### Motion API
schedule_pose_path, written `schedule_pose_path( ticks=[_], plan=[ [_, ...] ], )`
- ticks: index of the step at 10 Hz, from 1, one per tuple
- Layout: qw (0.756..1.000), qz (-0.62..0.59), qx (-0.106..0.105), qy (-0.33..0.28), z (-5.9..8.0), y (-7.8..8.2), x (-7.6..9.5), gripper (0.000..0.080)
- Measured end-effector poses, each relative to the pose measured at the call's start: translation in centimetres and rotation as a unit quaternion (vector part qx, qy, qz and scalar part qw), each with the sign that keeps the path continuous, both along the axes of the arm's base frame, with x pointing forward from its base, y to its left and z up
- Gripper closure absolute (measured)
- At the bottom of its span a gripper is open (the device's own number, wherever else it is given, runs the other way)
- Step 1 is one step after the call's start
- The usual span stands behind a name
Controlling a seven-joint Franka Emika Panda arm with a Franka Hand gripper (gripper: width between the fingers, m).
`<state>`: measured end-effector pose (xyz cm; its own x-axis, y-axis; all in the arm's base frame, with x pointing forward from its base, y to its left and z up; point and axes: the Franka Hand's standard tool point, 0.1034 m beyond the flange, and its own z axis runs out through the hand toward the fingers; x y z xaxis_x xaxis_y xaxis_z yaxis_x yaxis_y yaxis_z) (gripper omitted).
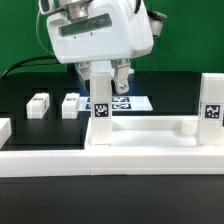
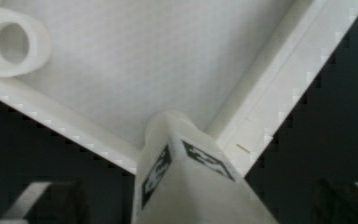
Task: Assemble desk
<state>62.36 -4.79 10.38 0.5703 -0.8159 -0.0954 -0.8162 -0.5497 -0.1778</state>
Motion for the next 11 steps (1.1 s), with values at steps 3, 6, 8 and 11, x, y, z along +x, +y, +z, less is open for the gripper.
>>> schedule_pose_path(
  ticks=[3, 6, 8, 11],
  plan=[
    [0.995, 0.098, -0.012, -0.017, -0.06, -0.06, 0.0, 0.0151],
    [0.893, 0.439, -0.085, -0.054, 0.26, 0.26, 0.8, 0.015],
    [0.898, 0.427, -0.086, -0.053, 0.22, 0.17, 0.83, 0.0243],
    [0.917, 0.387, -0.087, -0.047, 0.2, -0.56, 0.8, 0.0505]
  ],
)
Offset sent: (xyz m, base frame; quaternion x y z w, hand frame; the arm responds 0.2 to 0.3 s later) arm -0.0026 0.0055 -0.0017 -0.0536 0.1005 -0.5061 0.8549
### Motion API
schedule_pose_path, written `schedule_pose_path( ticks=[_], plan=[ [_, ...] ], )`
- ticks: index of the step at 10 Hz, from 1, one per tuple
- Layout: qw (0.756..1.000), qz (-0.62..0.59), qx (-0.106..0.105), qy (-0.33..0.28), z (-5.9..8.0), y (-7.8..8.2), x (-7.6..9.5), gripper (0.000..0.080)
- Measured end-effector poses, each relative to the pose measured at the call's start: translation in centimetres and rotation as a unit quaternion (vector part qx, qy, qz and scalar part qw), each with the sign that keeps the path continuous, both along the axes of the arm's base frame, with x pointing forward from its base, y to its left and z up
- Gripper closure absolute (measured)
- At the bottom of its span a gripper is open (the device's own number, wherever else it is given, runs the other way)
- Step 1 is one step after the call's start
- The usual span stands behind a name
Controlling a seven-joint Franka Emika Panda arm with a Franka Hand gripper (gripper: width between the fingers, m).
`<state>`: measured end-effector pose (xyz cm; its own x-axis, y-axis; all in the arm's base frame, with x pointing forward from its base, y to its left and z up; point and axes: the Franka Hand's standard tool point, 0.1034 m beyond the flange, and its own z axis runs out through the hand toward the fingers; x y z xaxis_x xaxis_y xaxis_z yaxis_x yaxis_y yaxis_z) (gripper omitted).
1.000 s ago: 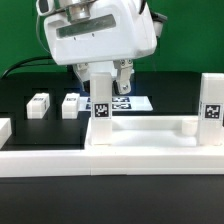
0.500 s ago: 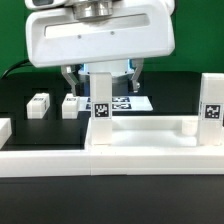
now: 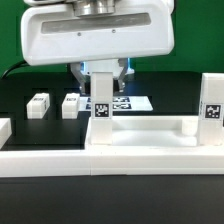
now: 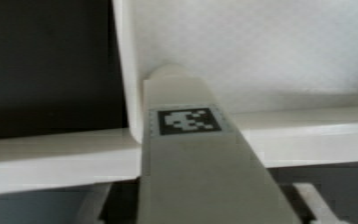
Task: Assemble desk
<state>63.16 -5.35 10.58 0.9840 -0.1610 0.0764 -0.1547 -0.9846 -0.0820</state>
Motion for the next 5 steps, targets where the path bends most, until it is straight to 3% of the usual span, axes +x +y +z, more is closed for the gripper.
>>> schedule_pose_path(
  ticks=[3, 5],
  plan=[
    [0.987, -0.158, 0.015, 0.009, -0.11, -0.27, 0.01, 0.0505],
    [0.947, -0.319, 0.025, 0.023, -0.17, -0.06, -0.15, 0.0505]
  ],
)
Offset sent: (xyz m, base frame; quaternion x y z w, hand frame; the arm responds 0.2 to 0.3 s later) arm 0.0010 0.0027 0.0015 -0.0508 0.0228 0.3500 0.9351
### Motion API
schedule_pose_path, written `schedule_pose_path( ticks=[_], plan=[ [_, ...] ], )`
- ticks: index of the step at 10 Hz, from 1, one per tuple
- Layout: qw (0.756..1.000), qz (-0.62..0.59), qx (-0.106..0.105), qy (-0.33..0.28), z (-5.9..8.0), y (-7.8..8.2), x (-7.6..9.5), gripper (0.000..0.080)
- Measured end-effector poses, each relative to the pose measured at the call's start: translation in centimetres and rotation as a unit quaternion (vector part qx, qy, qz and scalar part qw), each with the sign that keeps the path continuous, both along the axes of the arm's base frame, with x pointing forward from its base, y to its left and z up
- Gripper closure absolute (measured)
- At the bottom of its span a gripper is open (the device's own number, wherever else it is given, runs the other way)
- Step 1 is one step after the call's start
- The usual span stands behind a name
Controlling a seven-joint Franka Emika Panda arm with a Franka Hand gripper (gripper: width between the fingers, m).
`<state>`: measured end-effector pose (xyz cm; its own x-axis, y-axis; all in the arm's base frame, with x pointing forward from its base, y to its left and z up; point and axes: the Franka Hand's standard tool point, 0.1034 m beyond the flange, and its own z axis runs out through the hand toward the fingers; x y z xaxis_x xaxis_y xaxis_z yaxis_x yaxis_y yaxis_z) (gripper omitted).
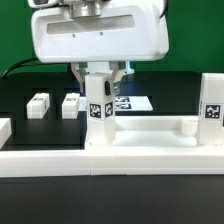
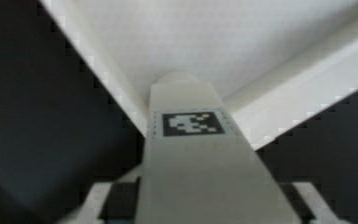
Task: Assemble desk
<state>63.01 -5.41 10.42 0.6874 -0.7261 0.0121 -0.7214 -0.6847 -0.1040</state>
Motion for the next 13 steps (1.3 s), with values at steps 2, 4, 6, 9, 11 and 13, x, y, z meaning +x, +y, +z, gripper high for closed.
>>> schedule_pose_path(
  ticks=[2, 4, 6, 9, 11, 13],
  plan=[
    [0.979, -0.198, 0.029, 0.028, 0.15, 0.64, -0.06, 0.0505],
    [0.939, -0.334, 0.069, 0.033, 0.14, 0.31, 0.03, 0.0505],
    [0.931, -0.355, 0.07, 0.036, 0.08, 0.43, 0.02, 0.0505],
    [0.971, -0.23, 0.054, 0.017, 0.02, 0.3, 0.1, 0.0286],
    [0.998, -0.043, 0.036, -0.006, 0.08, 0.18, -0.23, 0.0156],
    [0.999, 0.011, 0.03, -0.01, -0.01, 0.1, -0.26, 0.0156]
  ],
)
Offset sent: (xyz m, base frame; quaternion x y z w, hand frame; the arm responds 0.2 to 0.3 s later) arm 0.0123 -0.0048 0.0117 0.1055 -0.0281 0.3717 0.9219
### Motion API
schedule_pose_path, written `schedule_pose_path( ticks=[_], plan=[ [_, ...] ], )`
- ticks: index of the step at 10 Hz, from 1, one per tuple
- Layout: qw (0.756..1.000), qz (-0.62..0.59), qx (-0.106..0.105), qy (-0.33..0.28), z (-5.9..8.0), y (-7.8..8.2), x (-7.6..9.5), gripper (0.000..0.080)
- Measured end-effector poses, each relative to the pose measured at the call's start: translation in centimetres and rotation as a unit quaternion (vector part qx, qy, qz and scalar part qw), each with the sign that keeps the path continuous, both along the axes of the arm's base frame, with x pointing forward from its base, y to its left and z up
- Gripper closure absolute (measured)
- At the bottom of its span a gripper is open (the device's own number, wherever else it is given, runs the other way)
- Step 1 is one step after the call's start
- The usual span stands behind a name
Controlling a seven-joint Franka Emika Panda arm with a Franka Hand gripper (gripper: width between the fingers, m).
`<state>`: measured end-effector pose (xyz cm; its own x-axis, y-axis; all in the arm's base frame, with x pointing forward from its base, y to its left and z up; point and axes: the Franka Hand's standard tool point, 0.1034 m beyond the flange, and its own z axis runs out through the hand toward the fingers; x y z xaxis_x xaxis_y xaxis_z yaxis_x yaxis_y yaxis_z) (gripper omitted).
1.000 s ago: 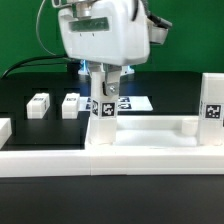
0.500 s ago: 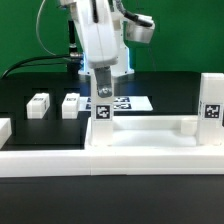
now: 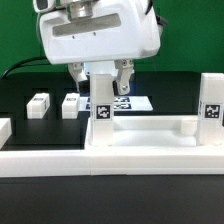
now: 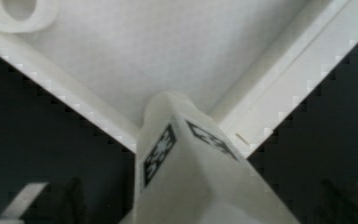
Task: Assemble desk
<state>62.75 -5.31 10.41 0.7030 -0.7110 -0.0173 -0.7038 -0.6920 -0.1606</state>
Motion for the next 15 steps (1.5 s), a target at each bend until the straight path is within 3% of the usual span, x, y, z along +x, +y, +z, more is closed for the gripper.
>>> schedule_pose_path(
  ticks=[2, 4, 5, 6, 7, 9, 10, 11, 13, 15],
  plan=[
    [0.996, 0.084, -0.013, -0.009, 0.0, -0.1, 0.0, 0.015],
    [0.95, 0.304, -0.06, -0.03, 0.4, 0.4, 0.5, 0.015],
    [0.923, 0.377, -0.073, -0.032, 0.2, 1.0, 0.7, 0.015],
    [0.923, 0.376, -0.078, -0.035, 0.2, 1.3, 0.7, 0.015],
    [0.929, 0.361, -0.076, -0.033, 0.1, 1.1, 0.7, 0.015],
    [0.93, 0.359, -0.078, -0.033, 0.2, 0.8, 0.7, 0.0397],
    [0.949, 0.305, -0.076, -0.028, 0.2, 0.3, 0.7, 0.0397],
    [0.961, 0.267, -0.073, -0.024, 0.1, 0.1, 0.6, 0.0508],
    [0.977, 0.203, -0.066, -0.02, 0.1, 0.0, 0.6, 0.0508],
    [0.998, 0.02, -0.052, -0.003, 0.0, -0.2, 0.6, 0.0508]
  ],
)
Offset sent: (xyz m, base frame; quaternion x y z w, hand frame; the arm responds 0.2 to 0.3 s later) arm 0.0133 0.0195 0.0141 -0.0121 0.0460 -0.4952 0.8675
